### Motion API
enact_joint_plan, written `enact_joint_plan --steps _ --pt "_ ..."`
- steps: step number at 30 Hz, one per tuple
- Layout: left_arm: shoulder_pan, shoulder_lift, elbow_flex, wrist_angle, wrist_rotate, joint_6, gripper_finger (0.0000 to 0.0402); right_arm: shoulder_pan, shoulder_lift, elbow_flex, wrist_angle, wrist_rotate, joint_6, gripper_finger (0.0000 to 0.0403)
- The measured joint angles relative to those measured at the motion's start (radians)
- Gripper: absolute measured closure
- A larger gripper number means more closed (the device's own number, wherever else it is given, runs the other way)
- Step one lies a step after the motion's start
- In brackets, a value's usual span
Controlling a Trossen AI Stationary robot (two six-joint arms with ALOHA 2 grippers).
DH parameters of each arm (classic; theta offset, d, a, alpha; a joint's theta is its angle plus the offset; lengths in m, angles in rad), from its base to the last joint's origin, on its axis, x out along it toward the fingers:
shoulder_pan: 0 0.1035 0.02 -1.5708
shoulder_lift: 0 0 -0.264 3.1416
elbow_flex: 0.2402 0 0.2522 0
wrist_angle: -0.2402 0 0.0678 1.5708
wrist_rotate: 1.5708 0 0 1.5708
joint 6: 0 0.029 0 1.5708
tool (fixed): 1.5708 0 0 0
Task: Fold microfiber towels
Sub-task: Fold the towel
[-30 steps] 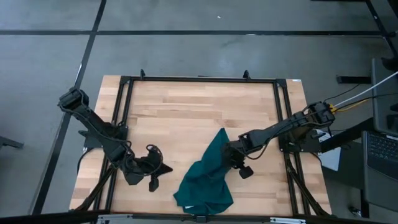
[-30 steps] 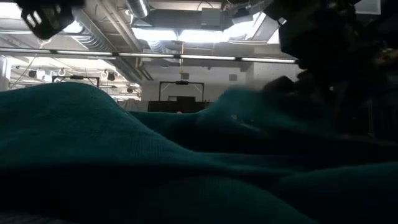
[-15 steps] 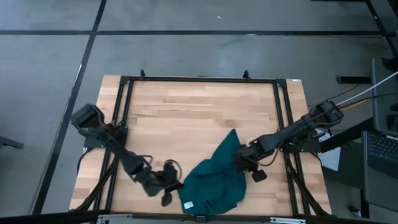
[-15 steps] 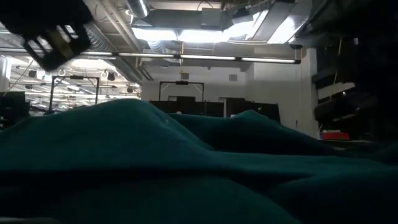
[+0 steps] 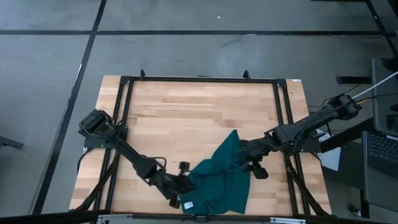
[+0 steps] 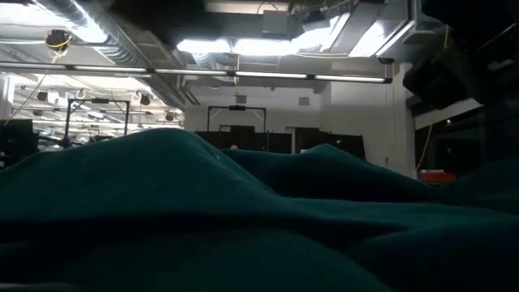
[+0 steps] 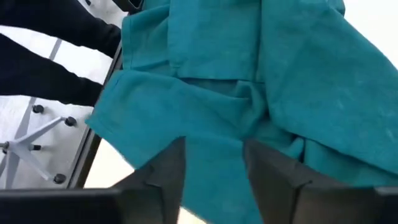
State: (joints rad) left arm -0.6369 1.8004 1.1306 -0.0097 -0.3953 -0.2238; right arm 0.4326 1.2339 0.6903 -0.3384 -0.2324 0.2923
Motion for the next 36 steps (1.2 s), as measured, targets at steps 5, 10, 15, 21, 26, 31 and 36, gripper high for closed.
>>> enact_joint_plan --steps 5,10,15,21,26,31,36 --pt "0.07 0.034 0.059 0.016 0.127 0.206 0.0334 0.01 0.011 0.0 -0.036 0.023 0.007 0.0174" --pt "0.137 0.16 0.154 0.042 0.276 0.274 0.032 0.03 0.01 0.0 -0.034 0.043 0.036 0.0156" --pt "0.139 0.3 0.302 -0.031 0.324 0.335 0.0324 0.106 0.01 0.0 -0.041 0.042 0.091 0.017" --pt "0.144 0.37 0.365 -0.077 0.295 0.332 0.0322 0.215 0.009 0.0 -0.043 0.076 0.168 0.0199" --pt "0.171 0.378 0.365 -0.139 0.314 0.292 0.0322 0.272 0.008 0.0 -0.005 0.147 0.218 0.0214" --pt "0.163 0.356 0.385 -0.128 0.331 0.289 0.032 0.265 0.008 0.0 0.07 0.257 0.195 0.022" --pt "0.131 0.356 0.414 -0.181 0.313 0.28 0.0326 0.237 0.027 0.0 0.1 0.297 0.163 0.0216"
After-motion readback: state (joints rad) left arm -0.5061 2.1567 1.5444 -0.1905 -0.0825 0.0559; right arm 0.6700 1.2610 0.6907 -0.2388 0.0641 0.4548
